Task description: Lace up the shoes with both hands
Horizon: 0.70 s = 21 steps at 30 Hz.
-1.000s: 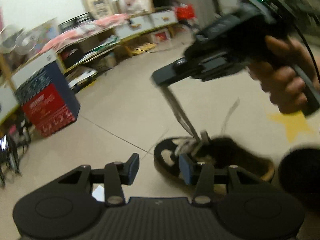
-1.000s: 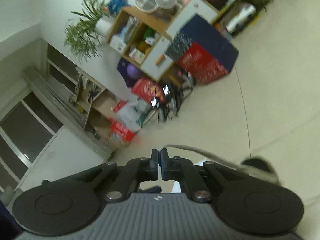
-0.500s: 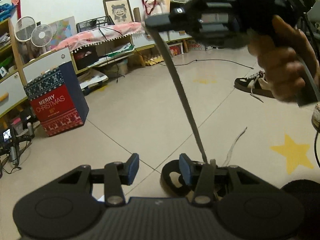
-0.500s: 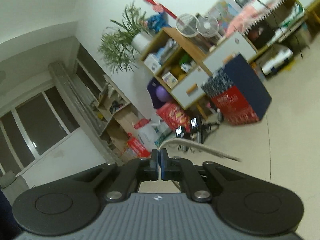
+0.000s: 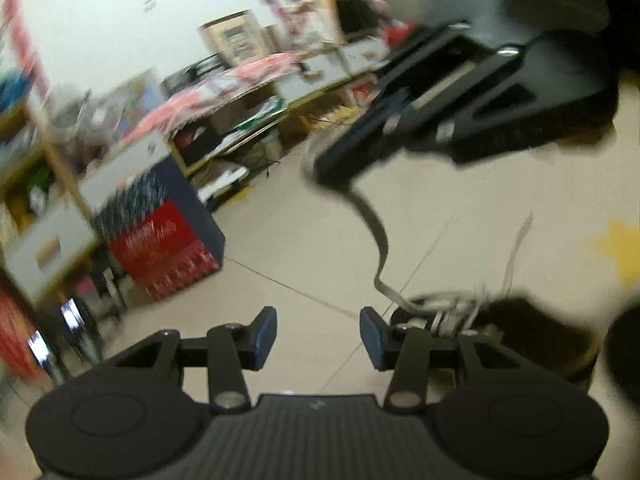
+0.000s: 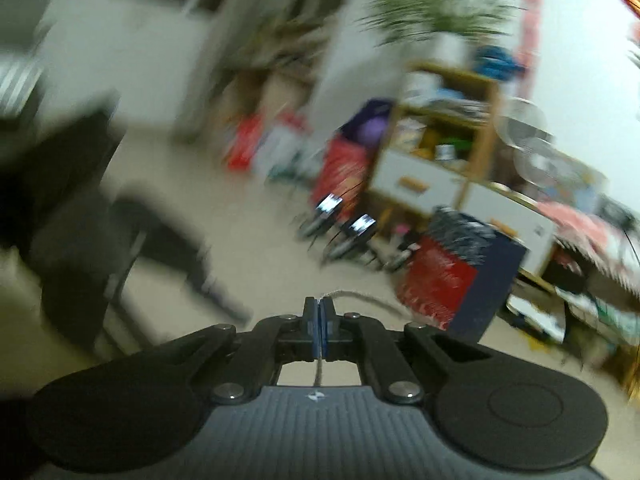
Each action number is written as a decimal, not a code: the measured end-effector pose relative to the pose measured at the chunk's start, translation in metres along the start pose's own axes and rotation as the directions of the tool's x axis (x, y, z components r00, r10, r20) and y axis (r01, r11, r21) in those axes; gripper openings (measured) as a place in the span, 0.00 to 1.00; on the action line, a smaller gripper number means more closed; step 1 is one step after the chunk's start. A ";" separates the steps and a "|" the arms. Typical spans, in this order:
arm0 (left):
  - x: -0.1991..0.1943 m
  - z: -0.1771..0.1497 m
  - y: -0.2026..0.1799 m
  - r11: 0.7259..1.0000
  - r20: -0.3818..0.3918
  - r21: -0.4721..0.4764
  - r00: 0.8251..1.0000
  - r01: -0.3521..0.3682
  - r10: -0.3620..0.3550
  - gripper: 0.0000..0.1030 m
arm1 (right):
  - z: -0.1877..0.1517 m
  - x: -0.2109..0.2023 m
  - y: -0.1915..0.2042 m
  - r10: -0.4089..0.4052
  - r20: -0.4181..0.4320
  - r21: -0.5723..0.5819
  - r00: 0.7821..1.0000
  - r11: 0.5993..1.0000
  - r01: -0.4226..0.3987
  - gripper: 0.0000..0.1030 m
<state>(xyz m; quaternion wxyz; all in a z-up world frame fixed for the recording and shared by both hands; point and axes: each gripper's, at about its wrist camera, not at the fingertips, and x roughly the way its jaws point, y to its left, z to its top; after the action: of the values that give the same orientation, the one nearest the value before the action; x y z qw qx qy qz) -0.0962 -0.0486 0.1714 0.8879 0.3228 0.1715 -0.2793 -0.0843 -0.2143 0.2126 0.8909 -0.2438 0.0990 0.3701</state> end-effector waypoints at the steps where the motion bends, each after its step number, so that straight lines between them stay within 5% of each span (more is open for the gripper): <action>1: -0.002 -0.001 -0.008 0.996 0.001 0.088 1.000 -0.024 0.025 0.47 | -0.002 0.003 0.005 0.018 -0.019 -0.018 1.000 1.000 -0.018 0.02; 3: -0.010 -0.003 -0.024 0.954 0.024 0.290 0.997 -0.073 0.069 0.54 | -0.006 0.009 0.011 0.053 -0.061 -0.037 0.997 0.998 -0.055 0.02; 5: -0.020 -0.007 -0.041 0.856 0.071 0.502 0.992 -0.123 0.101 0.68 | -0.010 0.016 0.018 0.088 -0.107 -0.062 0.990 0.994 -0.095 0.02; 6: -0.023 -0.008 -0.041 0.827 0.074 0.553 0.994 -0.104 0.076 0.76 | -0.011 0.019 0.023 0.111 -0.125 -0.077 0.986 0.990 -0.121 0.02; 12: -0.024 -0.025 -0.047 0.596 0.009 0.801 0.994 0.058 -0.108 0.77 | -0.013 0.034 0.053 0.213 -0.245 -0.173 0.946 0.950 -0.259 0.02; 16: -0.013 -0.034 -0.056 0.458 -0.036 0.882 0.986 0.106 -0.160 0.77 | -0.016 0.033 0.078 0.232 -0.306 -0.346 0.923 0.876 -0.335 0.02; 21: -0.014 -0.028 -0.063 0.457 -0.072 0.871 0.968 0.178 -0.240 0.79 | -0.019 0.037 0.093 0.167 -0.331 -0.492 0.929 0.809 -0.321 0.02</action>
<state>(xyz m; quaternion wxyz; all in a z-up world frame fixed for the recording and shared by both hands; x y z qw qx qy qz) -0.1490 -0.0641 0.1278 0.5649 0.6955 0.0175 -0.4436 -0.1240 -0.1448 0.1492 0.7086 -0.5172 0.1434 0.4581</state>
